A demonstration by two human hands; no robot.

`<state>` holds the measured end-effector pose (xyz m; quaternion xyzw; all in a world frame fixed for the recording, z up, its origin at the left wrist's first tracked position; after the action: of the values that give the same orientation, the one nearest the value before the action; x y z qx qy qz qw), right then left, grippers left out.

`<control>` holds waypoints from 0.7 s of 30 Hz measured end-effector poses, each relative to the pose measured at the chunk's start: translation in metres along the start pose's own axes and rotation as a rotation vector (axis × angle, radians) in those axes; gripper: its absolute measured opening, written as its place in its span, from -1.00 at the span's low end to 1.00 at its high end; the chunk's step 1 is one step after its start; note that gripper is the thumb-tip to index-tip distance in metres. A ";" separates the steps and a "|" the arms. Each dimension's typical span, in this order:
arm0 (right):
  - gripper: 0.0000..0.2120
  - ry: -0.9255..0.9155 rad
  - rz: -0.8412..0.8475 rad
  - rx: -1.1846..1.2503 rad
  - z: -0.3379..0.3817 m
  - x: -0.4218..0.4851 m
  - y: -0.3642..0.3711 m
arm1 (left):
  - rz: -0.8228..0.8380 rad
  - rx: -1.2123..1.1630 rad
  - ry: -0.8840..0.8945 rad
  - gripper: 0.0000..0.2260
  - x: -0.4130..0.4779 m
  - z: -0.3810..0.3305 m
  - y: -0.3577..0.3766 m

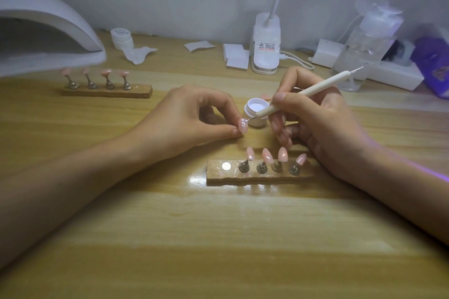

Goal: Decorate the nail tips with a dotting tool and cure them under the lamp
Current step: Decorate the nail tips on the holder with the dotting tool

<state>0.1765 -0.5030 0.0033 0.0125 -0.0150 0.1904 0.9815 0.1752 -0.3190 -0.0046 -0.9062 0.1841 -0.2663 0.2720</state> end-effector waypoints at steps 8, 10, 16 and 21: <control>-0.79 -0.015 0.004 -0.011 0.000 0.000 0.000 | -0.004 0.006 -0.005 -0.87 0.000 0.002 0.000; -0.78 -0.005 0.010 -0.037 -0.001 0.001 0.001 | -0.005 0.001 -0.013 -0.87 0.000 0.003 0.000; -0.80 0.010 0.025 -0.073 -0.002 0.001 0.002 | -0.010 0.007 -0.017 -0.88 0.001 0.003 0.000; -0.80 0.013 0.022 -0.079 -0.003 0.001 0.001 | -0.005 -0.004 -0.015 -0.89 0.000 0.002 0.000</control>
<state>0.1768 -0.5012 0.0008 -0.0277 -0.0165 0.2005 0.9792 0.1767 -0.3179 -0.0062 -0.9091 0.1804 -0.2599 0.2708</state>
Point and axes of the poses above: each hand's wrist, its own x-axis towards the middle knuckle, its own y-axis out of the palm, z = x × y, the point moved 3 cm from there along x, towards the middle knuckle, and after that the axes turned 10 degrees about y, right-handed, at the moved point
